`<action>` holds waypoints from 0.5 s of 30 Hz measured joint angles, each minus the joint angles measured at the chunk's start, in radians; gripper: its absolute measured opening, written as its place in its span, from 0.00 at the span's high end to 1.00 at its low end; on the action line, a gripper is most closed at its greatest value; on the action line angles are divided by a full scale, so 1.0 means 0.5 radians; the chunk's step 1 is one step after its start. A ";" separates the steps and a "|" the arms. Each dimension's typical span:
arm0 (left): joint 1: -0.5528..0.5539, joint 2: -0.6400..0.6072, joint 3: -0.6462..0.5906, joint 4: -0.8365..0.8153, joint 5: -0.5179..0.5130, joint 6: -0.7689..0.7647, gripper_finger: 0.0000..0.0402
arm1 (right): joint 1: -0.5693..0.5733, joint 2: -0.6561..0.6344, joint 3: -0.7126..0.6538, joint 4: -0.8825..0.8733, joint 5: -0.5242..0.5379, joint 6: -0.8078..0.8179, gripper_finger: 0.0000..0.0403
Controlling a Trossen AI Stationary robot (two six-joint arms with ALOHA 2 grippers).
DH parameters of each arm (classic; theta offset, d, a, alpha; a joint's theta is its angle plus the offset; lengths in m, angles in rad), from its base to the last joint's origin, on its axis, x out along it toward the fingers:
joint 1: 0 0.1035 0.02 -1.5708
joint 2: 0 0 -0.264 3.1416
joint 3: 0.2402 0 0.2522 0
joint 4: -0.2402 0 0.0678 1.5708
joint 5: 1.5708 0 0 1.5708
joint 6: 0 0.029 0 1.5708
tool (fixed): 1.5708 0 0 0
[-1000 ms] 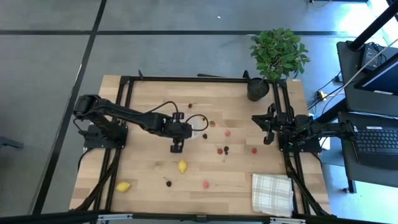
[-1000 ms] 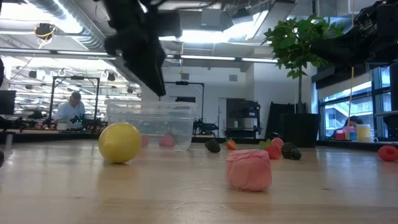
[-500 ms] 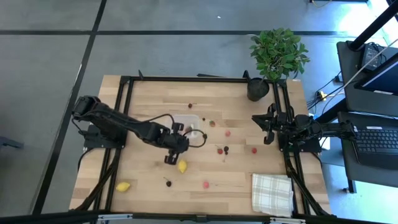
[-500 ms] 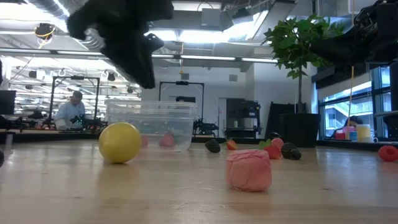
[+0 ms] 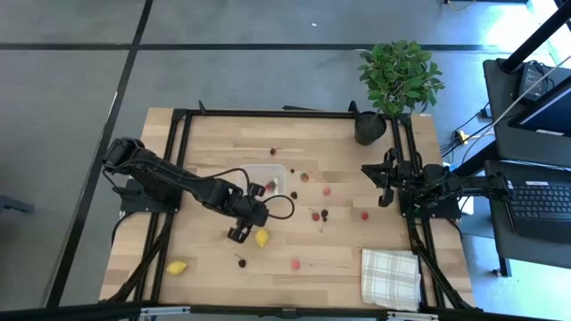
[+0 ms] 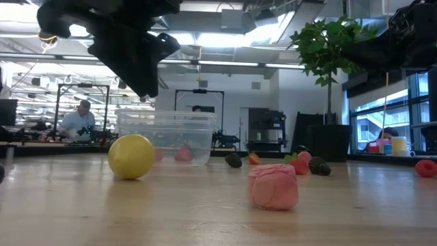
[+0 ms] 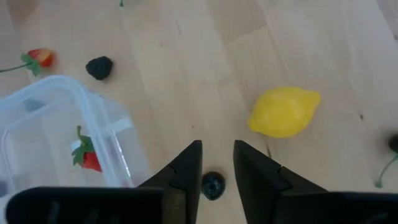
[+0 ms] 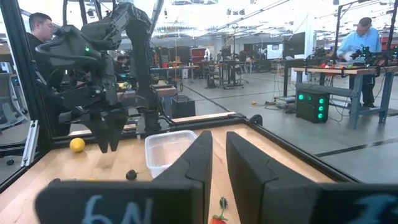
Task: Pick and placing Produce into tupperware
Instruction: Put the top black cherry in the transparent bin
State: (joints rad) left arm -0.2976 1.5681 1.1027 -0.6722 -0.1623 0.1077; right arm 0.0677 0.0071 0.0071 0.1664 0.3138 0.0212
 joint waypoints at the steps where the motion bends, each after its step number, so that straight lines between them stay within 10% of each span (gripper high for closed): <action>1: 0.000 0.000 0.000 0.000 0.002 -0.001 0.75 | 0.000 0.000 0.000 0.003 0.000 0.000 0.87; 15: 0.006 0.001 0.000 0.013 -0.022 -0.120 0.49 | -0.001 0.000 0.000 0.003 0.000 0.001 0.87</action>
State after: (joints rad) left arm -0.2948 1.5684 1.1028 -0.6655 -0.1734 0.0479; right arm 0.0674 0.0071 0.0071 0.1677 0.3138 0.0216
